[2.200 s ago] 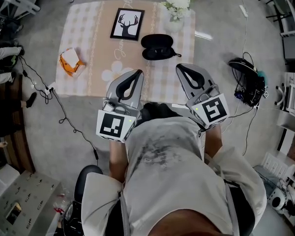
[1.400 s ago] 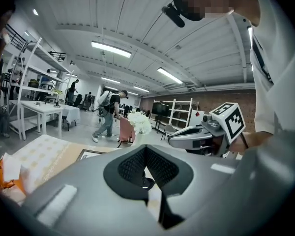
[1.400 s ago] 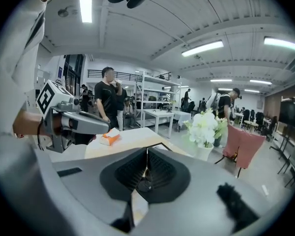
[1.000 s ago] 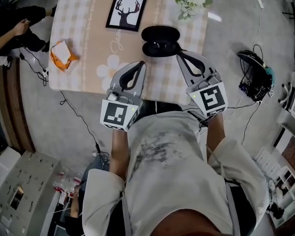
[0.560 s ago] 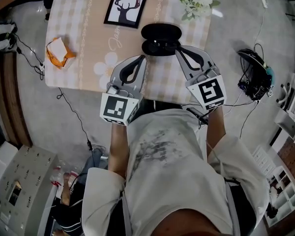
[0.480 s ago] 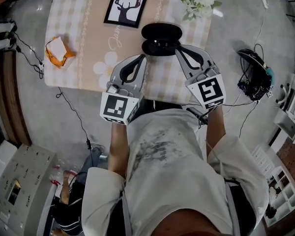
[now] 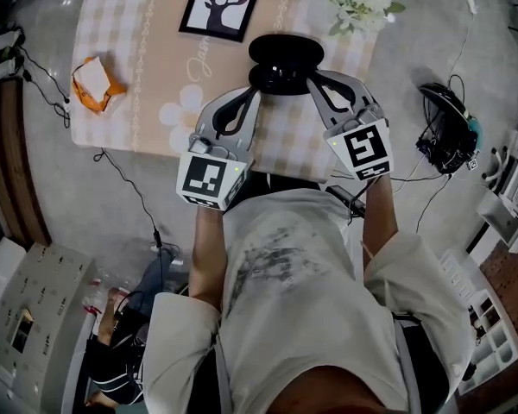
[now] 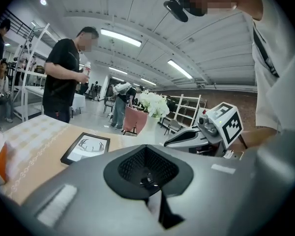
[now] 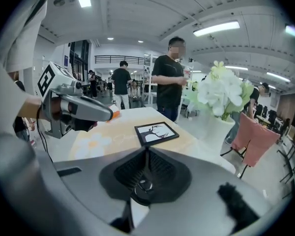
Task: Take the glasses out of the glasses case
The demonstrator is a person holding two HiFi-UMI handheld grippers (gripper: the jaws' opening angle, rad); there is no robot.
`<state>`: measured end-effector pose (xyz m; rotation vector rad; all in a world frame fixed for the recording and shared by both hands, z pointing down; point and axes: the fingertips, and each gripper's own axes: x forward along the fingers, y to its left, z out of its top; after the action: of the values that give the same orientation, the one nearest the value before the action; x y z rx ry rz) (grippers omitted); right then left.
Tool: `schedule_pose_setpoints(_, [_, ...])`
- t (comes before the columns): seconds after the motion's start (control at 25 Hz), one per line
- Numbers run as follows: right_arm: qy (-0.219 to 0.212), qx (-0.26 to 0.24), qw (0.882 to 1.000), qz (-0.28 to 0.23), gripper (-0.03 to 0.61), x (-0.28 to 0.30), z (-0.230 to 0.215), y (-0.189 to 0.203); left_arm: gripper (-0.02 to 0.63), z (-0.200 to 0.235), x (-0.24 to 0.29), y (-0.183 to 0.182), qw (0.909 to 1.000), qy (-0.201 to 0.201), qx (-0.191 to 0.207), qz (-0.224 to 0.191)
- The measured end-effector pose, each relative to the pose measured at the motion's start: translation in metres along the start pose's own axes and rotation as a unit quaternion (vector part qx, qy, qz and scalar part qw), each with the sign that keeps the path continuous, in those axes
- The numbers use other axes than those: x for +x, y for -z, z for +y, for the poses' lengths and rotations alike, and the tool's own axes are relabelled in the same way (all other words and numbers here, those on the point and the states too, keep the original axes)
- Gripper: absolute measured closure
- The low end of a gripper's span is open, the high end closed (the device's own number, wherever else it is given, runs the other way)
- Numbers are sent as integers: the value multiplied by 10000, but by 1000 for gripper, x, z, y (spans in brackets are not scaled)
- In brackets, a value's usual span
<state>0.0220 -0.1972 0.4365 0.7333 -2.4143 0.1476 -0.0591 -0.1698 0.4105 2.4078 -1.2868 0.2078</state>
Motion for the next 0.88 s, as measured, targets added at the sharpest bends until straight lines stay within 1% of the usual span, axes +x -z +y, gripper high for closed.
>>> schedule_pose_setpoints(0.4, [-124,-327,9988,353,549,21,2,20,606,8,8,17,9998,-32,-124,132])
schedule_pose_setpoints(0.56, [-187,-666,9957,624,543,32,3,33,606,11,12,25,9997,-59,-181,178])
schedule_pose_setpoints(0.88, [-356,-911,9916,851,534,47,8,49,606,15,22,39,9993,-74,-264,241])
